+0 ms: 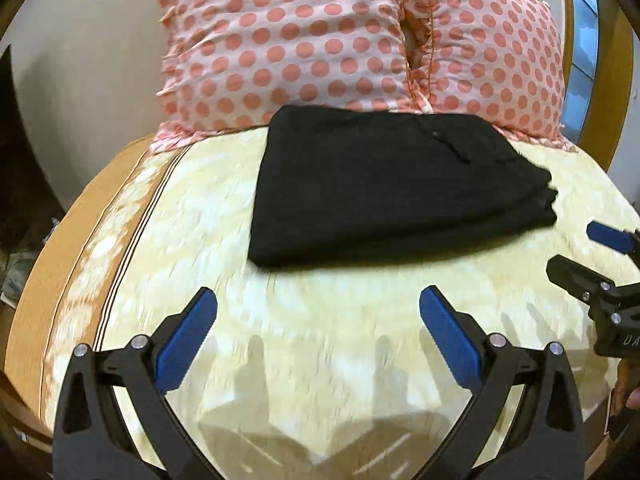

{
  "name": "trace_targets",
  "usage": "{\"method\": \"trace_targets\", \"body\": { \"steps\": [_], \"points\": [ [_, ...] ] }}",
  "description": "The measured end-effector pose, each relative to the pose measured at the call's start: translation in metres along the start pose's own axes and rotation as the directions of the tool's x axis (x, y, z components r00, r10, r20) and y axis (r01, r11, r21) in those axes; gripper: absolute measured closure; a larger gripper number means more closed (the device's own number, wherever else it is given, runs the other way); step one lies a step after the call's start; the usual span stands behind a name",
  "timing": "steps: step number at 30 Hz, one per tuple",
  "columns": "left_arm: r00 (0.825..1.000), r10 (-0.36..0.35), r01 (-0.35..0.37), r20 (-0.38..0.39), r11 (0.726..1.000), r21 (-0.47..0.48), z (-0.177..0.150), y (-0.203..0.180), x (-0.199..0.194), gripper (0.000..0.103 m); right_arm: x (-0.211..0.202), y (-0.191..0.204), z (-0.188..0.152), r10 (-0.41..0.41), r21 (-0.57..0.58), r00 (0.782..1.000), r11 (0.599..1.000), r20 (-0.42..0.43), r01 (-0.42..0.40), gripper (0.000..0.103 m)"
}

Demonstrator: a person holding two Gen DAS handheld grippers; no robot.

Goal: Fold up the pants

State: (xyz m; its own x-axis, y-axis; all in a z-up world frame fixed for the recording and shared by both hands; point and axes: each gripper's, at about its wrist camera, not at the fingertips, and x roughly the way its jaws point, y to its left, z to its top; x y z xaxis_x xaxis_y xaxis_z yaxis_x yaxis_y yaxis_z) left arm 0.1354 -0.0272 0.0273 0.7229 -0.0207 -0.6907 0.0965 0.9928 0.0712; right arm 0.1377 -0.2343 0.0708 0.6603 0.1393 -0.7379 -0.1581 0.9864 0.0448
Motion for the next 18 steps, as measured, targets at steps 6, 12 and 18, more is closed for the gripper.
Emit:
{"method": "trace_targets", "body": {
  "steps": [6, 12, 18],
  "points": [
    [0.999, 0.048, -0.048, 0.02, 0.999, -0.002, -0.026, 0.002, -0.011, 0.002, 0.008, 0.013, -0.014, 0.016, 0.017, 0.999, 1.0, -0.036, -0.015, 0.001],
    [0.999, 0.044, -0.044, -0.004, 0.998, -0.038, -0.037, 0.008, -0.005, 0.002, 0.006, 0.017, -0.026, -0.038, 0.04, 0.999, 0.998, -0.02, 0.038, 0.001],
    [0.999, 0.032, -0.034, -0.036, 0.997, -0.067, -0.043, 0.008, 0.005, 0.002, 0.005, 0.017, -0.03, -0.084, 0.048, 0.996, 0.995, 0.006, 0.084, 0.001]
  ]
}}
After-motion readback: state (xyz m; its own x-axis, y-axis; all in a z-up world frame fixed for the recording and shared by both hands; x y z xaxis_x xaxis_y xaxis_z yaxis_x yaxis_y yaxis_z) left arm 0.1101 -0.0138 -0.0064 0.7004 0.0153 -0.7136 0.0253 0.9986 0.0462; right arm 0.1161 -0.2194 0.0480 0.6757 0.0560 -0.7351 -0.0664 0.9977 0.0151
